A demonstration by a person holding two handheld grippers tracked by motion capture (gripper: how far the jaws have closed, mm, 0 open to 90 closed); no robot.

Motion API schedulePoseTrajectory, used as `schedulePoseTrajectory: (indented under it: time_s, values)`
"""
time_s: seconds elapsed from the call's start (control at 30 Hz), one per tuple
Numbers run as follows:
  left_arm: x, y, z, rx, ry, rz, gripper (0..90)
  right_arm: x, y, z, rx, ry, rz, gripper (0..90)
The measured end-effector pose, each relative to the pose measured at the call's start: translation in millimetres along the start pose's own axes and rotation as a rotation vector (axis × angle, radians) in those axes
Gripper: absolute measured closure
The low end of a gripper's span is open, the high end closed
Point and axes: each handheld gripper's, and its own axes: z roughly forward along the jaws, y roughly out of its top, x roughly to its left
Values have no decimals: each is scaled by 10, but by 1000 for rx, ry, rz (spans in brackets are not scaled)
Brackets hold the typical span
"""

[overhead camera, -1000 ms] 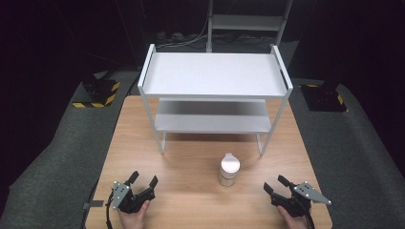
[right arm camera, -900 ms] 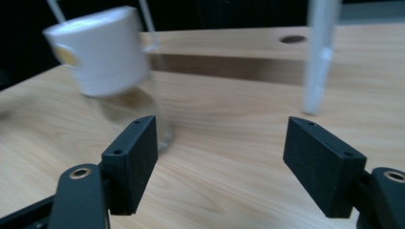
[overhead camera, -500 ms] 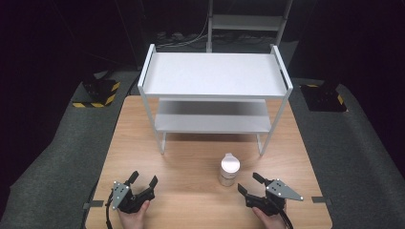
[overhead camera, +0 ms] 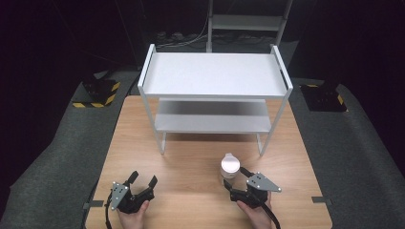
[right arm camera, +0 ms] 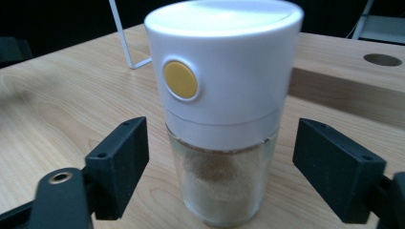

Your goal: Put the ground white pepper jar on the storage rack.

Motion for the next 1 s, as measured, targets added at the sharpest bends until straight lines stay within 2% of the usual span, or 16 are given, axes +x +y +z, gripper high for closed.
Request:
schedulePoseTrajectory:
  time_s: [0.27,0.43,0.5,0.63,1.0]
  values:
    - [5,-3,-1,-2,-2,-2,153,60,26,199,0,-14,25,200]
    - [6,-4,-2,-3,-3,-2,153,88,65,288,5,-36,21,255]
    - [7,-6,-2,-4,-3,-4,153,98,70,308,6,-43,14,289]
    - [11,-9,-4,-7,-4,-3,153,141,76,324,6,-61,-10,301]
    - [16,-7,-4,-7,-5,-5,153,203,135,320,29,-84,-13,305]
